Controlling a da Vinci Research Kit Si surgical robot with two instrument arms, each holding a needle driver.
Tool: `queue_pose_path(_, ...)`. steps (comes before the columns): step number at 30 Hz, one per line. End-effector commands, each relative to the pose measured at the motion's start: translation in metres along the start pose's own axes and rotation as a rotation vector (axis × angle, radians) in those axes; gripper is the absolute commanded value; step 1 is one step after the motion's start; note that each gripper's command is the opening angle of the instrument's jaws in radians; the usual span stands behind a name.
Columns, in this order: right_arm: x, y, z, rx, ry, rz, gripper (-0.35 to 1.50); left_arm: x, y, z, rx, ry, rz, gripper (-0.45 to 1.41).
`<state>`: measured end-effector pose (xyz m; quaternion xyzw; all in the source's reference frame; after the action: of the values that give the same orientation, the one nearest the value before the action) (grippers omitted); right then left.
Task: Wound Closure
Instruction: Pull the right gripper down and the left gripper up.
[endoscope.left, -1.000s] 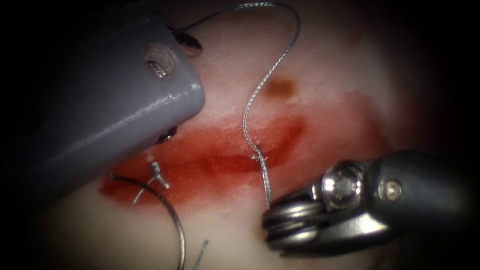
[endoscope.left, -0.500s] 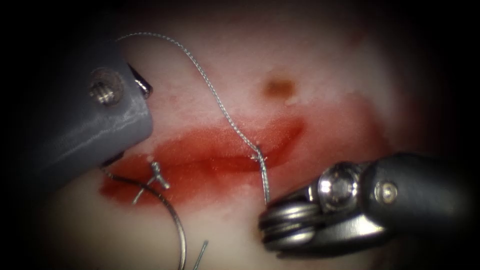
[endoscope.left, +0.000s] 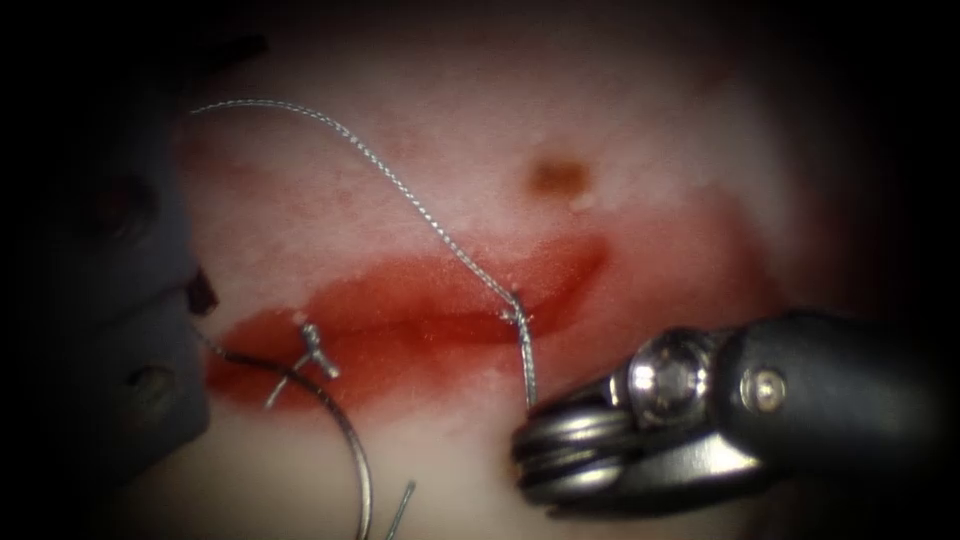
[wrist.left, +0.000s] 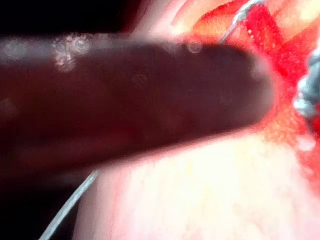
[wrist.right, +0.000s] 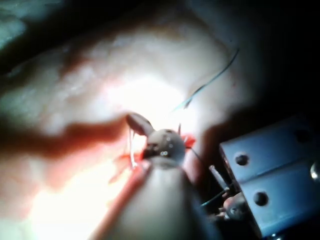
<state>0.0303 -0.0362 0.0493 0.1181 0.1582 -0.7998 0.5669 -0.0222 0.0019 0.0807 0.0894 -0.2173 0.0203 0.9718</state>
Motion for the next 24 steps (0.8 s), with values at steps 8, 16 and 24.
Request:
queue_pose_path(8, -0.0008, 0.0011, -0.0007, -0.005, -0.002, 0.001, -0.35, -0.0035, 0.0009, 0.0045, -0.035, 0.029, 0.136, 0.99)
queue_pose_path(16, -0.0007, 0.0012, -0.0006, -0.005, 0.0, 0.007, -0.35, -0.003, 0.0014, 0.0102, -0.065, 0.127, 0.17, 0.83)
queue_pose_path(24, -0.0007, 0.0015, -0.0003, -0.004, 0.005, 0.01, -0.35, -0.0036, 0.0023, 0.011, -0.063, 0.172, 0.011, 0.31)
